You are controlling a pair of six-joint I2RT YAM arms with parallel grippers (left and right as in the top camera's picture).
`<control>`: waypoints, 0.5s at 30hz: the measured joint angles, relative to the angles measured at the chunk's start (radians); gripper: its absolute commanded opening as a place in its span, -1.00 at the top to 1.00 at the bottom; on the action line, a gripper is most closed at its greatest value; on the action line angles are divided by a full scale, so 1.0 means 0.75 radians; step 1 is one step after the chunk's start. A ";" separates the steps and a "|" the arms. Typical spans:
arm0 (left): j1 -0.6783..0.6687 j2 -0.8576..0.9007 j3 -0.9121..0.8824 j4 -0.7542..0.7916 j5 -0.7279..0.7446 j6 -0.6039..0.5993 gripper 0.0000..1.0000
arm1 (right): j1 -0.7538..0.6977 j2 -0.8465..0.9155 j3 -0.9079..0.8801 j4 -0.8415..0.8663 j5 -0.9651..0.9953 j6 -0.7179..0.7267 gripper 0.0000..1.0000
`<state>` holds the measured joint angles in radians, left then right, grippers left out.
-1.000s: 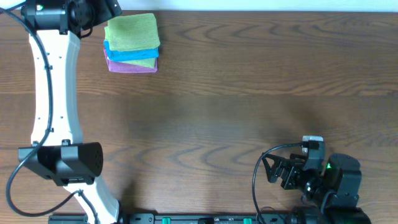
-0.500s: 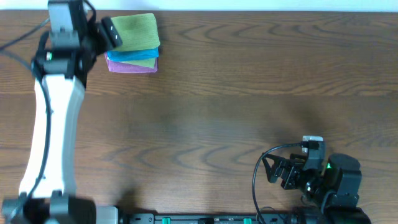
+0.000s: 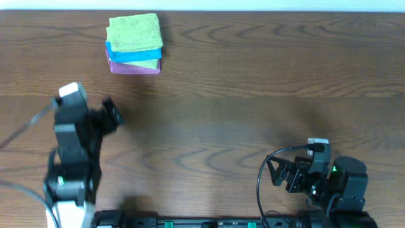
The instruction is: Fold the cloth
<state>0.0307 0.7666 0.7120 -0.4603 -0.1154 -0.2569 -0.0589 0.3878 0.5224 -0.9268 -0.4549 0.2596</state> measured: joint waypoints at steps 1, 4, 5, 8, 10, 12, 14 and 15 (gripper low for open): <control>0.000 -0.056 -0.056 -0.001 -0.003 0.001 -0.91 | 0.000 0.000 0.000 0.001 0.000 0.000 -0.98; 0.000 -0.259 -0.231 -0.010 -0.011 0.000 -0.91 | 0.000 0.000 -0.001 0.000 0.000 0.000 -0.99; 0.000 -0.321 -0.280 -0.022 -0.012 0.000 -0.91 | 0.000 0.000 -0.001 0.001 0.000 0.000 -0.98; 0.000 -0.469 -0.391 -0.062 -0.020 0.000 -0.91 | 0.000 0.000 -0.001 0.000 0.000 0.000 -0.98; 0.000 -0.540 -0.443 -0.100 -0.022 0.001 -0.91 | 0.000 0.000 -0.001 0.000 -0.001 0.000 -0.98; 0.000 -0.603 -0.494 -0.149 -0.027 0.001 -0.91 | 0.000 0.000 -0.001 0.001 0.000 0.000 -0.99; 0.000 -0.638 -0.524 -0.181 -0.036 0.006 -0.91 | 0.000 0.001 -0.001 0.001 0.000 0.000 -0.99; 0.000 -0.655 -0.535 -0.203 -0.037 0.017 -0.91 | 0.000 0.000 -0.001 0.000 0.000 0.000 -0.98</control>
<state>0.0307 0.2756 0.3107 -0.6128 -0.1429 -0.2443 -0.0589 0.3878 0.5220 -0.9268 -0.4549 0.2596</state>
